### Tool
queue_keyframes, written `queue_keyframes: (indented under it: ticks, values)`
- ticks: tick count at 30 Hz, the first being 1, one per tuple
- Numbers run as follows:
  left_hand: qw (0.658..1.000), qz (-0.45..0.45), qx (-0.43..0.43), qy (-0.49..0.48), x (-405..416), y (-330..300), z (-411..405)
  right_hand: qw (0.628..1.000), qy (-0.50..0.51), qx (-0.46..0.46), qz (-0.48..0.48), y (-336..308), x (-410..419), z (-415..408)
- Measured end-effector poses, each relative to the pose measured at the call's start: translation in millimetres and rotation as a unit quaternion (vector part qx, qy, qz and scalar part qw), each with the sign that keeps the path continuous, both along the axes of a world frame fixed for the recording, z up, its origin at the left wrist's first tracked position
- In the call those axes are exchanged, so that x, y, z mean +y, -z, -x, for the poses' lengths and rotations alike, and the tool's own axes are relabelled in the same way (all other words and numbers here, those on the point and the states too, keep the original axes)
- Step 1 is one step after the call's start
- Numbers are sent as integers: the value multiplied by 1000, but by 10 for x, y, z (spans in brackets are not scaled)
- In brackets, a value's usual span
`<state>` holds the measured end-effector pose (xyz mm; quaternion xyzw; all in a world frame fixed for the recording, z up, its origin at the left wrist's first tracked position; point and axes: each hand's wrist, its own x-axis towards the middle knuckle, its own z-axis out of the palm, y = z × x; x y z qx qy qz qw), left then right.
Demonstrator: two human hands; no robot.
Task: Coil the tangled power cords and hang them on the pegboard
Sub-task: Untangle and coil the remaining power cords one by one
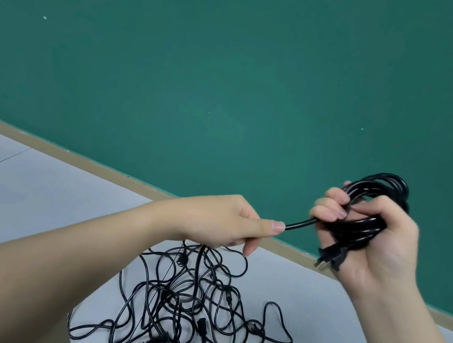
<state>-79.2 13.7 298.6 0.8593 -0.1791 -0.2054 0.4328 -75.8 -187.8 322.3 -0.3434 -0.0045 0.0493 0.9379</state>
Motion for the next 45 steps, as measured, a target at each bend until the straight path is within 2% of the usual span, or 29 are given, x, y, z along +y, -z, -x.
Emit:
queue_keyframes:
  ticks: [4,10,12,17,21,23,26,28,32,36,40,45]
  values:
    - [997,40,-62,-4,68,-21,4,999,25,30,-11,34,-95,-49]
    - [983,136,-122,5,29,-77,82,977,-51,35,206,149,46,39]
    - [976,171,-133,-16,-7,-72,69,969,-93,27,228,215,154,88]
    - [961,238,-101,-100,48,-49,-61,965,-234,5,119,306,382,216]
    - [966,205,-93,-128,88,-47,-43,941,-275,-32,194,300,393,261]
    - [967,177,-109,-145,122,-54,-44,944,-271,-29,186,276,343,216]
    - [961,195,-95,-173,170,-59,-67,969,-237,-26,69,188,266,126]
    - [959,205,-77,-179,201,-47,-84,984,-176,-30,23,90,244,93]
    - [969,164,-109,-150,183,12,-77,998,-65,-19,-5,-19,166,-1]
    - [969,173,-107,-141,157,48,-75,992,-78,-8,97,29,82,-57]
    - [961,215,-81,-151,185,31,-116,952,-142,-18,271,70,98,-6]
    - [980,127,-95,-123,156,58,-123,932,-156,-61,322,71,173,61]
